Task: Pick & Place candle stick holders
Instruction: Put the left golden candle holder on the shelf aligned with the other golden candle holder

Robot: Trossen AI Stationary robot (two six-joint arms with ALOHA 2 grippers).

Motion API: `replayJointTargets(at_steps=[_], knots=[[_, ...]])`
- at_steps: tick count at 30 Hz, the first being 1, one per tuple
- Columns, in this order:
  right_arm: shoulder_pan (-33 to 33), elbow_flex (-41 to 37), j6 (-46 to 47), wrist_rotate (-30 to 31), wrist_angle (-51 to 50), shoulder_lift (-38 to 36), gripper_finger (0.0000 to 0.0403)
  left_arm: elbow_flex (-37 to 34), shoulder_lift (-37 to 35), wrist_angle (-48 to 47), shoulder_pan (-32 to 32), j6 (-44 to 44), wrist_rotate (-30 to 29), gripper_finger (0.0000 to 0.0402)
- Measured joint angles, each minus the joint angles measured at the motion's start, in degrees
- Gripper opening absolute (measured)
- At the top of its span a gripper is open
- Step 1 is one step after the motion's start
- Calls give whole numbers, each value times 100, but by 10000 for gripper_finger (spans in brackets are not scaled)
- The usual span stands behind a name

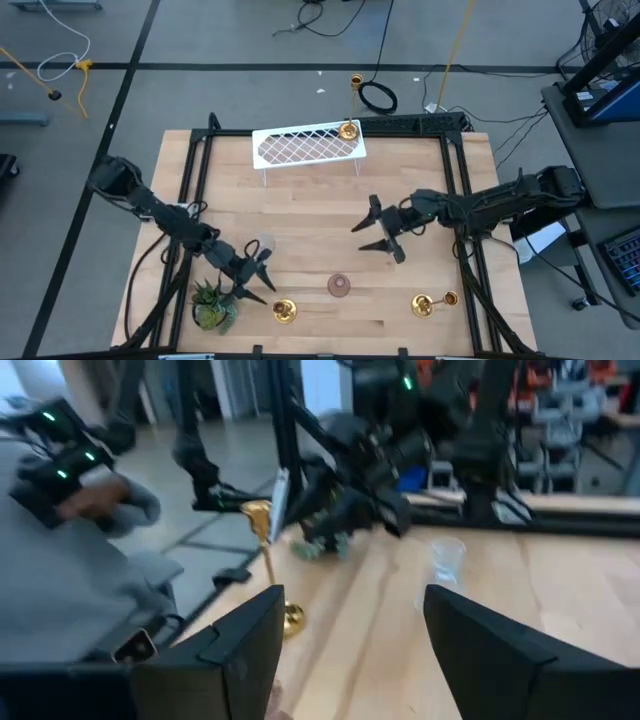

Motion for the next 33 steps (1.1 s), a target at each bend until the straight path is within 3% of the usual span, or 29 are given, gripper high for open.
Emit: replayJointTargets(at_steps=[4, 9, 15, 27, 33], knots=[[96, -222, 2, 10, 499, 0, 233, 190, 505, 246, 33, -20, 32, 189], [132, -228, 2, 10, 564, 0, 233, 659, 1130, 237, 152, 298, 554, 189], [132, -228, 1, 11, 562, 0, 233, 785, 1257, 243, 287, 499, 798, 183], [132, -228, 0, 10, 560, 0, 233, 785, 1255, 399, 482, 587, 1187, 37], [132, -228, 0, 10, 558, 0, 233, 785, 1251, 414, 596, 436, 1202, 4]])
